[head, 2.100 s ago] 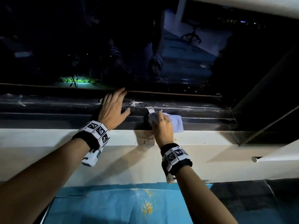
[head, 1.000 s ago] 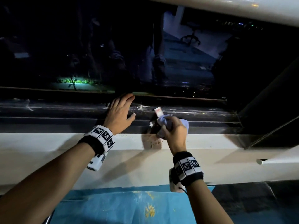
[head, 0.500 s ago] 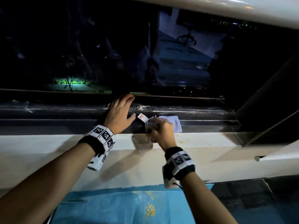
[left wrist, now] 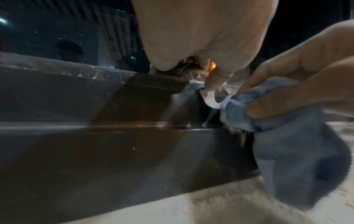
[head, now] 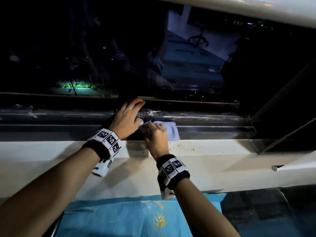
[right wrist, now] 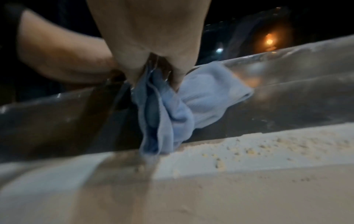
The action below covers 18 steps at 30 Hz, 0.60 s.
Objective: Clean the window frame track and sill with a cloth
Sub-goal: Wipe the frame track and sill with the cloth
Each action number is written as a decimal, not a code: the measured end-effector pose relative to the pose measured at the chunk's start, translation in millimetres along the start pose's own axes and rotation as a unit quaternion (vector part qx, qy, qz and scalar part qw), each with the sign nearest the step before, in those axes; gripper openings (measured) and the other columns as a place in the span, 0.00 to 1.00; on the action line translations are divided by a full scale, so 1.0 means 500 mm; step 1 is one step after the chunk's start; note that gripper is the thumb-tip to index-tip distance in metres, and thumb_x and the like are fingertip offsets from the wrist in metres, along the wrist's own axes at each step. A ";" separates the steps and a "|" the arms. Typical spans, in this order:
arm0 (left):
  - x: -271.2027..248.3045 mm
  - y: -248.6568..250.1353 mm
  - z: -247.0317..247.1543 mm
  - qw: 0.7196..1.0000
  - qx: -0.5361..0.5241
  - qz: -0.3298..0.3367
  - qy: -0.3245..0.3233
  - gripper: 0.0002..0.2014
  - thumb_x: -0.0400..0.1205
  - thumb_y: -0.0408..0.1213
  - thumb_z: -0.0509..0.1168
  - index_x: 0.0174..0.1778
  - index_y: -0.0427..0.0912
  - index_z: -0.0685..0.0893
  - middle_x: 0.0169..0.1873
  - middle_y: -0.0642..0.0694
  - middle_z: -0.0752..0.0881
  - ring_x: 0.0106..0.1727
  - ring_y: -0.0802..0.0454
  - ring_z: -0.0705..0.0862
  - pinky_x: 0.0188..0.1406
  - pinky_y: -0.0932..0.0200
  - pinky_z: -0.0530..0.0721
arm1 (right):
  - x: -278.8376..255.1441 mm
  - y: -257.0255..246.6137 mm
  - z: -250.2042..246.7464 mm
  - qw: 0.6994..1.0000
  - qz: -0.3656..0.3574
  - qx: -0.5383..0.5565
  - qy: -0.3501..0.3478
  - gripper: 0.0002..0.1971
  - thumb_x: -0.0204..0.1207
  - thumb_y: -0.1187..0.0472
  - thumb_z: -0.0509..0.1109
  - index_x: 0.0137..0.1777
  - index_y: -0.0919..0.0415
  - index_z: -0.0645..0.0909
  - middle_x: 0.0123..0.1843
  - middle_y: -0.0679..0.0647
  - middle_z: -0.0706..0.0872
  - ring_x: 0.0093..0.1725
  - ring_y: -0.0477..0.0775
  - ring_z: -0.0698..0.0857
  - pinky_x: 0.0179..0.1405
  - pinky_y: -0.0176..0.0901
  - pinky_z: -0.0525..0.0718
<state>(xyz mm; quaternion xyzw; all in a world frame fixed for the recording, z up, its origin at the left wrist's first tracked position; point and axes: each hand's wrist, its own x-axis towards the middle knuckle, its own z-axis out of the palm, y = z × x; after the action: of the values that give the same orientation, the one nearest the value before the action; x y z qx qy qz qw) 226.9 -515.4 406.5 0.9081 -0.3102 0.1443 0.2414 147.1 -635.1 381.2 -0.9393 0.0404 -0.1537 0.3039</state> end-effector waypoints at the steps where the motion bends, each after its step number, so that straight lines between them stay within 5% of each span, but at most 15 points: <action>1: 0.001 -0.002 -0.002 1.000 -0.005 -0.001 -0.001 0.29 0.73 0.30 0.60 0.74 0.39 0.72 0.74 0.45 0.71 0.70 0.44 0.69 0.71 0.63 0.58 | -0.002 -0.004 -0.010 0.999 -0.003 0.048 -0.016 0.13 0.66 0.73 0.68 0.50 0.63 0.84 0.44 0.61 0.87 0.47 0.59 0.81 0.46 0.40 0.74; 3: 0.003 -0.007 -0.009 1.000 -0.015 -0.005 -0.010 0.30 0.74 0.26 0.60 0.74 0.41 0.72 0.75 0.47 0.70 0.71 0.45 0.68 0.73 0.63 0.58 | -0.007 -0.007 -0.047 0.991 0.001 0.137 0.000 0.10 0.68 0.72 0.69 0.48 0.62 0.85 0.41 0.56 0.87 0.41 0.45 0.81 0.41 0.23 0.75; 5: 0.006 -0.012 -0.017 0.999 -0.021 -0.008 -0.029 0.30 0.76 0.25 0.59 0.76 0.45 0.71 0.76 0.51 0.68 0.72 0.47 0.67 0.73 0.62 0.59 | -0.009 0.019 -0.083 0.985 0.000 0.154 0.079 0.10 0.70 0.72 0.70 0.48 0.61 0.85 0.41 0.51 0.86 0.42 0.38 0.77 0.43 0.20 0.74; 8: 0.008 -0.018 -0.028 0.997 -0.037 -0.010 -0.067 0.29 0.79 0.27 0.57 0.77 0.50 0.69 0.77 0.56 0.65 0.73 0.51 0.66 0.73 0.58 0.62 | -0.006 0.088 -0.082 0.985 -0.001 -0.006 0.170 0.10 0.71 0.69 0.71 0.49 0.55 0.83 0.58 0.57 0.86 0.53 0.53 0.75 0.54 0.48 0.77; 11: 0.008 -0.021 -0.035 0.995 -0.053 -0.014 -0.082 0.28 0.80 0.28 0.56 0.77 0.52 0.69 0.77 0.57 0.64 0.75 0.52 0.65 0.73 0.56 0.61 | -0.010 0.114 -0.041 0.984 0.007 -0.100 0.147 0.07 0.75 0.67 0.68 0.51 0.59 0.80 0.73 0.63 0.74 0.61 0.66 0.76 0.56 0.53 0.76; 14: 0.007 -0.022 -0.032 0.995 -0.067 -0.019 -0.074 0.28 0.80 0.28 0.57 0.76 0.52 0.70 0.77 0.57 0.65 0.75 0.52 0.65 0.73 0.56 0.62 | -0.004 0.086 -0.011 0.985 0.028 -0.085 0.148 0.10 0.77 0.64 0.67 0.58 0.62 0.77 0.57 0.60 0.77 0.53 0.64 0.79 0.48 0.49 0.80; 18: 0.011 -0.030 -0.026 0.995 -0.081 -0.013 -0.064 0.27 0.79 0.29 0.58 0.75 0.51 0.72 0.76 0.56 0.67 0.74 0.51 0.68 0.74 0.55 0.62 | 0.005 0.033 0.031 0.993 -0.009 -0.076 0.092 0.11 0.66 0.73 0.74 0.49 0.65 0.83 0.47 0.64 0.84 0.47 0.66 0.81 0.42 0.53 0.85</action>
<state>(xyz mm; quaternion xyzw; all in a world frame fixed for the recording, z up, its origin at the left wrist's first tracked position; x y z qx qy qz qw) 239.3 -501.1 414.5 0.8968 -0.3237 0.0574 0.2962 154.4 -640.2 360.3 -0.9419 0.0714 -0.2383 0.2256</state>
